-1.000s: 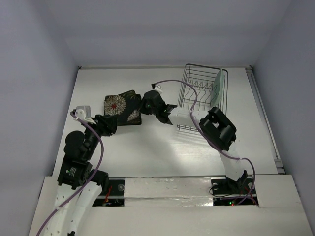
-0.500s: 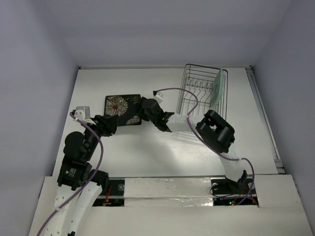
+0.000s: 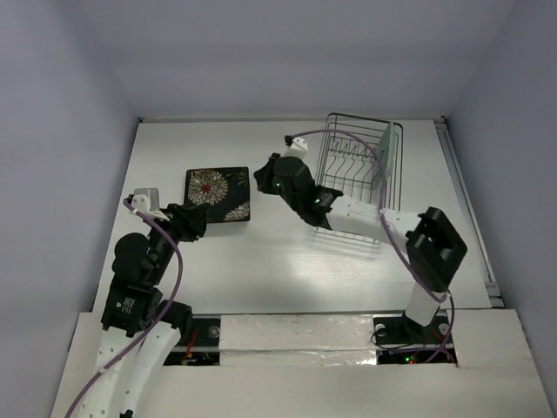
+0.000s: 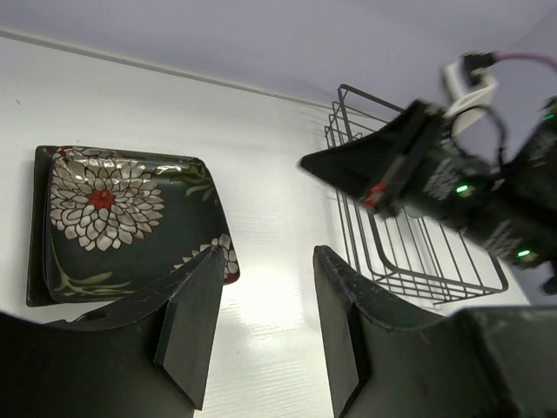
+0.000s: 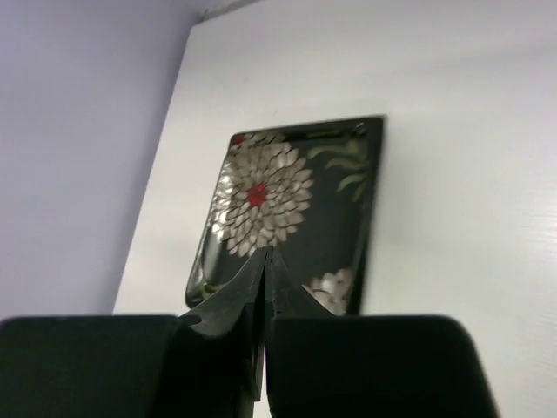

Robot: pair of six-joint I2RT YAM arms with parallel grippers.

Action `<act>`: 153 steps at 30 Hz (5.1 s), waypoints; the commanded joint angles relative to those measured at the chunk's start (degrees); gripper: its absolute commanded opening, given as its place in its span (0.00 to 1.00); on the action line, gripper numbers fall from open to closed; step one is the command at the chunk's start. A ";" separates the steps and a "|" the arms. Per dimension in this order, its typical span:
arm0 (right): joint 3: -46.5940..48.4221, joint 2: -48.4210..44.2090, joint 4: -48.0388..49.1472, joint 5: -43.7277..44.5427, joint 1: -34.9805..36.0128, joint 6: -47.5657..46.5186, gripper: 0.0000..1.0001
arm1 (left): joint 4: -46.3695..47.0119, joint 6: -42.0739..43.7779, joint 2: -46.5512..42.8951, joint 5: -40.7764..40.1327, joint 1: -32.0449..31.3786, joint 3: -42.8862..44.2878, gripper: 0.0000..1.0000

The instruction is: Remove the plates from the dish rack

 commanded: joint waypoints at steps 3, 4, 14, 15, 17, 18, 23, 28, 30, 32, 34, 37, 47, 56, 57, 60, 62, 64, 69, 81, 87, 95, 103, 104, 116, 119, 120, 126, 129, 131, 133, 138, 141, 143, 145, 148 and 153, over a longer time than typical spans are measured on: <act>-0.71 -6.78 -17.31 7.31 -6.10 -13.05 0.00 | 1.58 -0.28 -0.24 0.47 0.33 0.29 0.42; -0.53 -7.83 -19.01 8.12 -7.42 -14.10 0.00 | 1.58 -0.19 -0.23 0.56 0.33 0.21 0.42; 3.60 -0.11 -31.86 7.69 -13.31 -19.65 0.81 | 1.58 -0.37 -0.32 0.47 0.33 0.12 0.42; 3.69 0.59 -32.47 7.95 -13.32 -19.56 0.79 | 1.58 -0.37 -0.32 0.47 0.33 0.21 0.42; 3.34 1.30 -32.56 8.21 -13.85 -19.04 0.69 | 1.49 -0.37 -0.32 0.39 0.33 0.21 0.42; 2.12 1.13 -32.22 8.39 -15.24 -18.86 0.66 | 1.40 -0.37 -0.41 0.39 0.33 0.12 0.42; -3.77 -3.09 -30.46 9.18 -17.54 -17.98 0.58 | 1.58 -0.46 -0.23 0.56 0.33 0.12 0.42; -9.93 -7.57 -28.52 9.88 -20.52 -17.63 0.57 | 1.58 -0.37 -0.06 0.65 0.33 0.12 0.42; -11.86 -8.36 -28.26 9.97 -21.40 -17.02 0.57 | 1.67 -0.46 -0.06 0.74 0.33 0.12 0.42; -12.92 -9.68 -26.94 8.75 -22.01 -17.27 0.62 | 1.58 -0.54 -0.06 0.82 0.33 0.12 0.42; -12.40 -10.30 -28.08 8.22 -22.02 -17.45 0.71 | 1.58 -0.54 -0.06 0.65 0.33 0.03 0.42; -11.43 -13.28 -28.43 4.36 -22.02 -18.68 0.85 | 1.58 -0.54 -0.06 0.65 0.33 0.03 0.42; -6.34 -28.05 -28.35 -1.97 -26.05 -22.02 0.56 | 1.93 -0.54 -0.94 0.82 0.85 -0.06 0.46; 3.16 -17.87 -30.11 1.08 -43.28 -22.55 0.05 | 2.46 -0.28 -2.08 3.46 0.15 -0.23 0.48; 3.42 -16.47 -28.01 1.88 -45.20 -22.64 0.10 | 2.63 -0.37 -2.25 3.55 0.15 -0.32 0.49; 7.70 -11.30 -30.17 4.34 -47.33 -23.95 0.47 | 2.46 -0.19 -2.78 3.46 -1.08 -0.23 0.50; 10.53 -6.29 -33.68 4.78 -47.85 -26.75 0.66 | 2.37 -0.11 -3.66 3.46 -2.39 -0.23 0.50; 16.48 -2.60 -37.91 6.97 -47.86 -27.64 0.67 | 2.28 -0.10 -4.10 3.46 -2.92 -0.23 0.50; 20.82 2.79 -41.18 8.21 -47.86 -29.93 0.63 | 2.28 -0.02 -5.51 3.28 -4.07 -0.15 0.51; 23.55 6.67 -42.15 12.61 -47.86 -35.81 0.27 | 2.19 -0.02 -6.74 3.37 -6.35 -0.14 0.51; 24.52 6.57 -42.14 15.77 -44.87 -46.54 0.12 | 2.19 -0.11 -6.74 3.37 -6.35 -0.06 0.51; 24.09 6.31 -39.25 19.98 -43.20 -51.90 0.00 | 2.19 -0.02 -6.56 3.29 -6.35 0.12 0.51; 22.93 -0.18 -32.74 25.97 -39.25 -57.09 0.00 | 2.28 0.07 -6.65 4.07 -6.35 0.12 0.51; 23.02 -0.98 -32.48 26.23 -39.25 -57.52 0.00 | 2.37 -0.02 -6.65 4.34 -6.35 0.12 0.51; 27.94 -9.68 -37.57 27.47 -36.00 -51.56 0.00 | 2.46 -0.10 -6.21 3.99 -6.35 -0.06 0.51; 28.65 -12.84 -40.03 23.71 -33.72 -46.12 0.00 | 2.46 -0.02 -6.04 3.81 -6.35 -0.06 0.51; 28.39 -14.76 -40.38 21.77 -33.01 -42.88 0.00 | 2.37 -0.02 -6.04 3.73 -6.35 0.03 0.51; 15.31 -22.16 -31.53 3.76 -26.60 -25.93 0.00 | 2.11 -0.02 -5.77 2.85 -6.35 0.03 0.51; 4.16 -25.50 -19.86 -6.87 -23.78 -16.01 0.00 | 2.11 -0.19 -5.95 2.32 -5.83 -0.06 0.51; -1.56 -25.77 -7.64 -13.28 -21.68 -11.06 0.00 | 2.19 -0.19 -5.86 2.14 -5.83 -0.14 0.51; -7.89 -24.55 2.18 -15.24 -20.36 -3.76 0.00 | 2.19 -0.11 -5.60 2.23 -5.22 -0.06 0.51; -11.69 -16.04 12.16 -12.45 -14.39 4.51 0.00 | 2.28 -0.19 -4.98 2.23 -4.68 -0.14 0.51; -12.13 -12.86 14.98 -7.36 -11.48 7.32 0.00 | 2.19 -0.19 -4.54 2.41 -4.08 -0.14 0.51; -13.18 -10.92 15.16 -2.10 -8.93 8.82 0.00 | 2.19 -0.19 -4.19 2.41 -4.07 -0.14 0.51; -16.24 -10.39 17.60 0.12 -7.26 11.02 0.00 | 2.28 -0.19 -3.93 2.41 -4.07 -0.23 0.51; -19.94 -10.91 19.63 5.21 -6.46 13.40 0.00 | 2.28 -0.19 -3.49 2.49 -4.07 -0.23 0.51; -27.94 -14.60 21.49 10.32 -5.76 13.84 0.00 | 2.37 -0.28 -3.05 2.58 -4.07 -0.23 0.51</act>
